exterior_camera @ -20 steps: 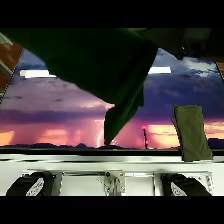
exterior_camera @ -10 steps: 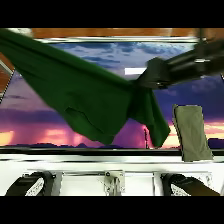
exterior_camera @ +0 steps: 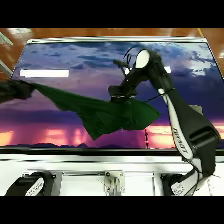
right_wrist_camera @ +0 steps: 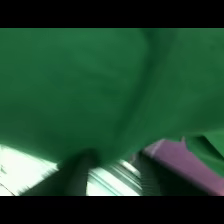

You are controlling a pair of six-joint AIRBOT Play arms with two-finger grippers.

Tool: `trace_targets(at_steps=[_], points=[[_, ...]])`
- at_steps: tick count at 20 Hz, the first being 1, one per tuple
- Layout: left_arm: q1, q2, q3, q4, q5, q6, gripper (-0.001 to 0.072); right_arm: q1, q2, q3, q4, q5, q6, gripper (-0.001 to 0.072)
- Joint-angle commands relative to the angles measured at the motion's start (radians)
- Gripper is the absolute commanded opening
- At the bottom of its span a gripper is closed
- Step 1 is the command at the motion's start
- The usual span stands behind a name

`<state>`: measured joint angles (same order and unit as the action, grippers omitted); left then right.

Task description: Fold the shirts.

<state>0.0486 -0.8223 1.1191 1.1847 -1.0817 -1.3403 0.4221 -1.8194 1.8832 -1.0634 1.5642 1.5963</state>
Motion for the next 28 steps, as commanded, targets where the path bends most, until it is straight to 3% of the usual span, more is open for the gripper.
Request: trace_targets(at_steps=[1, 3, 7, 8, 12, 16, 23, 28], points=[[-0.001, -0.003, -0.166, -0.045, 0.085, -0.001, 0.004, -0.011, -0.081, 0.001, 0.001, -0.037, -0.022, 0.0459], [-0.001, -0.009, -0.19, -0.043, 0.087, 0.0, 0.004, -0.049, -0.031, 0.001, -0.052, 0.017, -0.066, 0.046], [-0.001, -0.013, -0.191, -0.044, 0.087, 0.0, 0.004, -0.251, 0.116, 0.001, -0.379, 0.184, -0.082, 0.0472], [-0.001, -0.013, -0.191, -0.044, 0.087, 0.0, 0.004, -0.326, 0.139, 0.001, -0.399, 0.215, -0.079, 0.0621], [-0.001, -0.013, -0.191, -0.044, 0.082, 0.0, 0.004, -0.61, 0.168, -0.045, -0.296, 0.256, -0.011, 0.064], [-0.001, -0.013, -0.192, -0.044, 0.082, -0.019, 0.004, -0.71, 0.167, -0.253, -0.163, 0.153, -0.018, 0.064], [-0.001, -0.013, -0.192, -0.045, 0.084, -0.045, 0.004, -0.718, 0.134, -0.554, -0.049, -0.252, -0.03, 0.064], [-0.001, -0.013, -0.192, -0.044, 0.085, -0.054, 0.004, -0.694, 0.024, -0.563, 0.068, -0.283, -0.075, 0.064]])
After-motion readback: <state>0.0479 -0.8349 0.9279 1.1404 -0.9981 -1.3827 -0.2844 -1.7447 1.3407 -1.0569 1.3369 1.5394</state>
